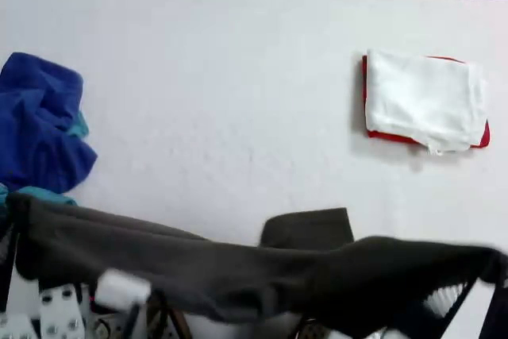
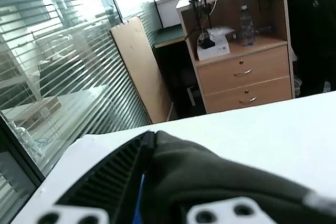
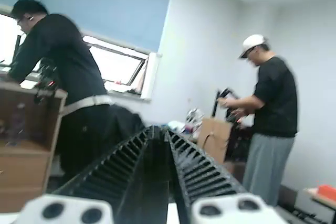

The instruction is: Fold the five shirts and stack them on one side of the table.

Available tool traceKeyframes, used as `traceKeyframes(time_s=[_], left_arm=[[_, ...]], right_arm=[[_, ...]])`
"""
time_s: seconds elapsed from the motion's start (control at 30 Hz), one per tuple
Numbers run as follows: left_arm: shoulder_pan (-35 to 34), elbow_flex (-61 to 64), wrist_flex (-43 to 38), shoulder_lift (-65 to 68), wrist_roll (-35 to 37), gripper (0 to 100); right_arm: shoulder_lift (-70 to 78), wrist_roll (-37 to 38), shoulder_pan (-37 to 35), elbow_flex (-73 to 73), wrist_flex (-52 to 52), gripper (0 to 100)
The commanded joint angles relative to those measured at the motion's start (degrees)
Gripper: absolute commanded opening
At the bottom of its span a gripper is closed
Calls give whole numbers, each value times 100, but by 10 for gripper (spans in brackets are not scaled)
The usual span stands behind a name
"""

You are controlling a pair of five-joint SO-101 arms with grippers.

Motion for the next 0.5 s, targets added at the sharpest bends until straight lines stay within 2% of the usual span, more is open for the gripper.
traceKeyframes(time_s=[0.0, 0.1, 0.2, 0.33, 0.47], left_arm=[[-26, 831, -642, 35, 44, 24], [-18, 1631, -1389, 35, 132, 24], [-18, 2413, -2145, 35, 114, 24], [-18, 3169, -3015, 334, 114, 24], [-18, 3407, -3763, 1240, 114, 24]], right_arm=[[971, -62, -576, 369, -321, 19], [1648, -18, -1349, 774, -505, 19], [2264, -9, -1815, 1222, -831, 19], [3099, -9, -1956, 1785, -1719, 19], [4127, -9, -1956, 2004, -2536, 19]])
